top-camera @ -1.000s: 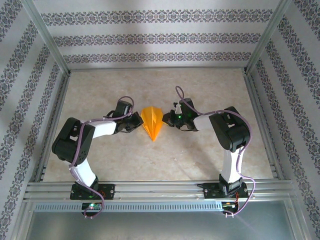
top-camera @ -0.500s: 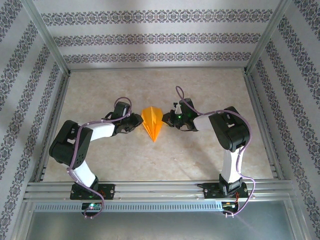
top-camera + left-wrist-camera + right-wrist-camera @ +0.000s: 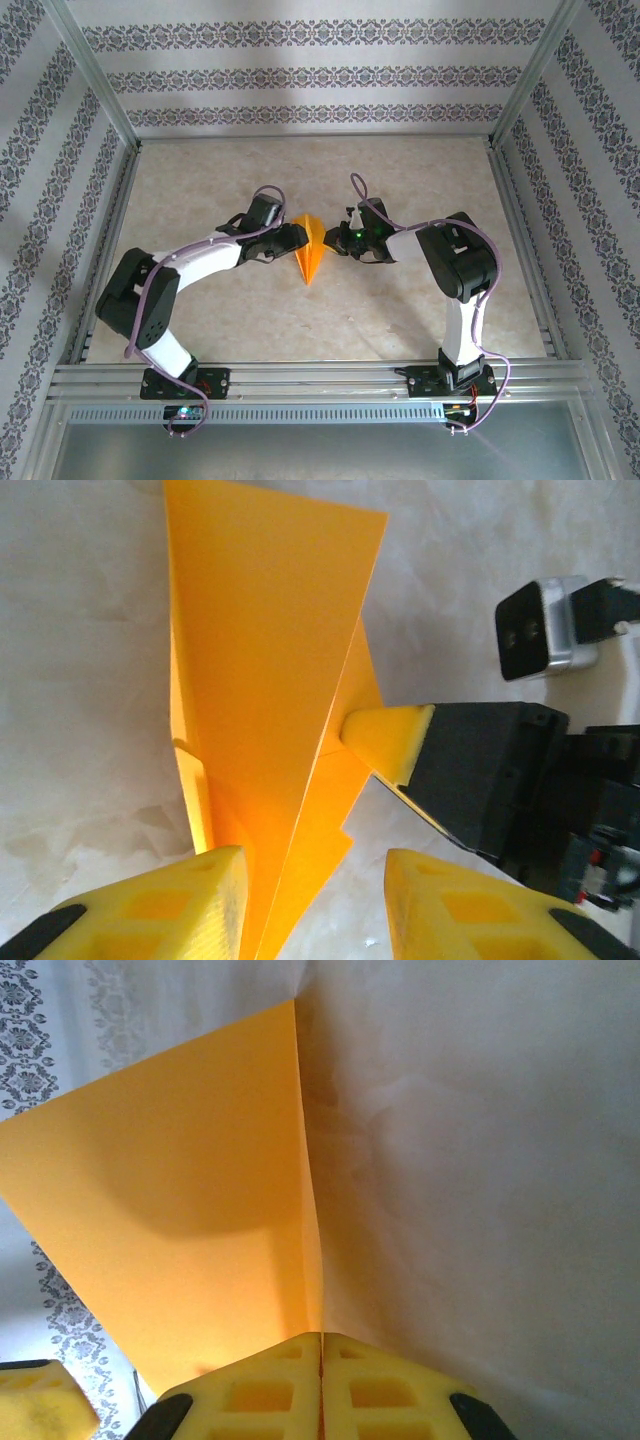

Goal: Fold a paper plane with a square sheet of paper (pick it up from the middle)
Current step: Turn over a paper plane at the top-center of the table.

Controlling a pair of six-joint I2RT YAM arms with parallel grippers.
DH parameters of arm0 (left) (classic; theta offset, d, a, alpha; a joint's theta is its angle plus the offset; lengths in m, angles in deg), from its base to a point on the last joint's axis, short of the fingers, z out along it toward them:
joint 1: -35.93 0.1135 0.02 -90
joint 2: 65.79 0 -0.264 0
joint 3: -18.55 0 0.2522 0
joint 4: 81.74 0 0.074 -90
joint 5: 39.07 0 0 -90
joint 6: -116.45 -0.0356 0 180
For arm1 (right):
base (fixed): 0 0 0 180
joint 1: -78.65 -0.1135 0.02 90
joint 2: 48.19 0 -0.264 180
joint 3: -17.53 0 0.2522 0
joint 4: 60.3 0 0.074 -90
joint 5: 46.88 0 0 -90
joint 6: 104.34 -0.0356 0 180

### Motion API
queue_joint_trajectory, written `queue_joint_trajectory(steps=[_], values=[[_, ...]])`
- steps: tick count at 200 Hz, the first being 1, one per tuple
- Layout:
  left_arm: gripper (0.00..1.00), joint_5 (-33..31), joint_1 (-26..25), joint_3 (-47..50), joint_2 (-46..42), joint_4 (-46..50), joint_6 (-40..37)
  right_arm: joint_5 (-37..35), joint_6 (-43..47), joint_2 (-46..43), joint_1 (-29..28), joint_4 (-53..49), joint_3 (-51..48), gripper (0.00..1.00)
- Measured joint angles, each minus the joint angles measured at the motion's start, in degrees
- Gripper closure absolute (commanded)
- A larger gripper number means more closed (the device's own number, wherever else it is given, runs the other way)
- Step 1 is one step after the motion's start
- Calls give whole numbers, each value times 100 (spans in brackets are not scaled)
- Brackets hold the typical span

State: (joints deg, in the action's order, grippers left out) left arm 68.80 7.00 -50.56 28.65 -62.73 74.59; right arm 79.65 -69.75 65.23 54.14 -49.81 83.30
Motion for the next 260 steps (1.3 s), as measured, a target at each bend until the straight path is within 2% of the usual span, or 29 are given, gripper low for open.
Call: queue_joint_trajectory(steps=[72,120,205,260], values=[[60,-313,-203,-673,796,645,-223,2,0,37,0,0,0,92],[58,-363,-319,-715,918,918,-319,0,0,39,0,-2,0,92],[43,-356,-525,-909,1051,1088,-555,2,0,44,0,0,0,92],[45,-625,-651,-1342,1333,1530,-745,2,0,55,0,-2,0,92]])
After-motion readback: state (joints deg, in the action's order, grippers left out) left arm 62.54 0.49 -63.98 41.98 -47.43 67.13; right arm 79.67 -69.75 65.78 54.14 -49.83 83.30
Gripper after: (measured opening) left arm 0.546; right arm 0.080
